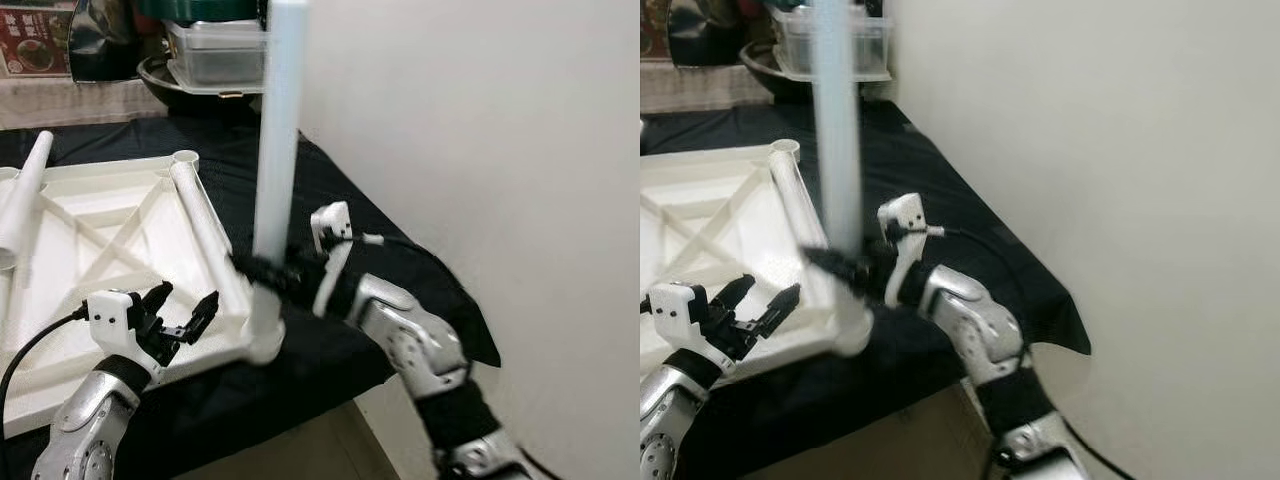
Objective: Building children table
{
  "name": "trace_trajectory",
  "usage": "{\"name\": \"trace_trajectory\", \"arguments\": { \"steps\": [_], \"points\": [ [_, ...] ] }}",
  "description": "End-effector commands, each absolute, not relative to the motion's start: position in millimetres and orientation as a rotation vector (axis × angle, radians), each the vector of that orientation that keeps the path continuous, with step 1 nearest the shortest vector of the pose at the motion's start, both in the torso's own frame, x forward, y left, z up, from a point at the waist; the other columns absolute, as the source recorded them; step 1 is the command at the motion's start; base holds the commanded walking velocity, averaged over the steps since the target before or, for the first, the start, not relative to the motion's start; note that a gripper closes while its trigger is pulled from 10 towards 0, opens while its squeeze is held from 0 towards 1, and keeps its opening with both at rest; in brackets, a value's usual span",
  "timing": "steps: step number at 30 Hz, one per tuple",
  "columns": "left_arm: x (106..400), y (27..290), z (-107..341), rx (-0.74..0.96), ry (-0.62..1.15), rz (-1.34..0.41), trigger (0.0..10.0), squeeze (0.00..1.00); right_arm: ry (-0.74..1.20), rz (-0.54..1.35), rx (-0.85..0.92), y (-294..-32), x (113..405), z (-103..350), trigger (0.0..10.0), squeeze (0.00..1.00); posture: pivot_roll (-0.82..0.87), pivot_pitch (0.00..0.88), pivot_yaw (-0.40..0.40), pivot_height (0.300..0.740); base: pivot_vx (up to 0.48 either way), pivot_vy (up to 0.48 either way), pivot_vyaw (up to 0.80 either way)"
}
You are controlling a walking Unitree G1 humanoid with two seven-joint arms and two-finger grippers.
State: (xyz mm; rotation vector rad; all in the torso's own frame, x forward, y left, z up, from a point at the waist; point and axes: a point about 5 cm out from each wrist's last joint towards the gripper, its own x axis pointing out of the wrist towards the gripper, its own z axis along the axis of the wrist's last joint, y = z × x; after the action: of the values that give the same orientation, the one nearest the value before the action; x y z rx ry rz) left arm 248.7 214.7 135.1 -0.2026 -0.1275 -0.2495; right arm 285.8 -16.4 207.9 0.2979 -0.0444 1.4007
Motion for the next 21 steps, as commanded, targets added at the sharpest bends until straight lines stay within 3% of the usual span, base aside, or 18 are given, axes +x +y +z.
{"name": "trace_trajectory", "arguments": {
  "steps": [1,2,3,4,5,7,8,9,10,12,15,16,20,21],
  "points": [
    [248.0,213.8,131.7,-0.212,-0.121,-0.247,10.0,0.0,-0.041,1.43,0.291,-14.4,284.2,205.0,10.0,0.0,0.16,0.0,-0.143,0.74,0.0,0.0,0.0],
    [248.0,213.7,131.8,-0.212,-0.122,-0.247,10.0,0.0,-0.029,1.408,0.286,-14.0,287.4,200.7,9.1,0.0,0.17,0.0,-0.149,0.74,0.0,0.0,0.0],
    [248.0,213.6,131.9,-0.212,-0.122,-0.246,10.0,0.0,-0.006,1.365,0.276,-13.4,292.4,195.3,4.7,0.0,0.17,0.0,-0.149,0.74,0.0,0.0,0.0],
    [248.0,213.6,131.9,-0.212,-0.123,-0.245,10.0,0.0,0.05,1.19,0.231,-14.3,309.6,183.5,0.0,0.0,0.17,0.0,-0.149,0.74,0.0,0.0,0.0],
    [248.0,213.5,132.0,-0.212,-0.123,-0.244,10.0,0.0,0.089,1.074,0.196,-16.0,320.0,175.7,0.0,0.0,0.17,0.0,-0.149,0.74,0.0,0.0,0.0],
    [248.0,213.5,132.0,-0.212,-0.123,-0.244,10.0,0.0,0.089,1.074,0.196,-16.0,320.0,175.7,0.0,0.0,0.17,0.0,-0.149,0.74,0.0,0.0,0.0],
    [247.6,213.6,132.2,-0.212,-0.123,-0.244,10.0,0.0,0.137,0.881,0.201,-23.6,334.6,168.4,0.0,0.0,0.17,0.0,-0.148,0.74,0.0,0.0,0.0],
    [247.6,213.6,132.2,-0.212,-0.123,-0.244,10.0,0.0,0.137,0.881,0.201,-23.6,334.6,168.4,0.0,0.0,0.17,0.0,-0.148,0.74,0.0,0.0,0.0],
    [247.2,213.5,132.4,-0.212,-0.123,-0.244,10.0,0.0,0.187,0.587,0.208,-43.2,349.9,156.7,0.0,0.0,0.17,0.0,-0.146,0.74,0.0,0.0,0.0],
    [246.9,212.4,132.8,-0.213,-0.124,-0.247,10.0,0.0,0.27,0.253,0.196,-71.7,354.8,137.0,0.0,0.0,0.17,0.0,-0.145,0.74,0.0,0.0,0.0],
    [246.9,212.1,132.8,-0.214,-0.124,-0.248,10.0,0.0,0.311,0.297,0.147,-66.9,347.7,129.9,0.0,0.0,0.16,0.0,-0.143,0.74,0.0,0.0,0.0],
    [246.9,212.0,132.7,-0.215,-0.124,-0.249,10.0,0.0,0.283,0.347,0.123,-61.3,345.5,133.3,10.0,0.0,0.16,0.0,-0.139,0.74,0.0,0.0,0.0],
    [247.2,211.7,132.5,-0.215,-0.123,-0.252,10.0,0.0,0.184,0.491,0.144,-44.9,342.3,149.2,10.0,0.0,0.15,0.0,-0.137,0.74,0.0,0.0,0.0],
    [247.4,211.7,132.5,-0.215,-0.123,-0.253,10.0,0.0,0.147,0.563,0.178,-38.6,340.4,156.6,10.0,0.69,0.15,0.0,-0.137,0.74,0.0,0.0,0.0]
  ]
}}
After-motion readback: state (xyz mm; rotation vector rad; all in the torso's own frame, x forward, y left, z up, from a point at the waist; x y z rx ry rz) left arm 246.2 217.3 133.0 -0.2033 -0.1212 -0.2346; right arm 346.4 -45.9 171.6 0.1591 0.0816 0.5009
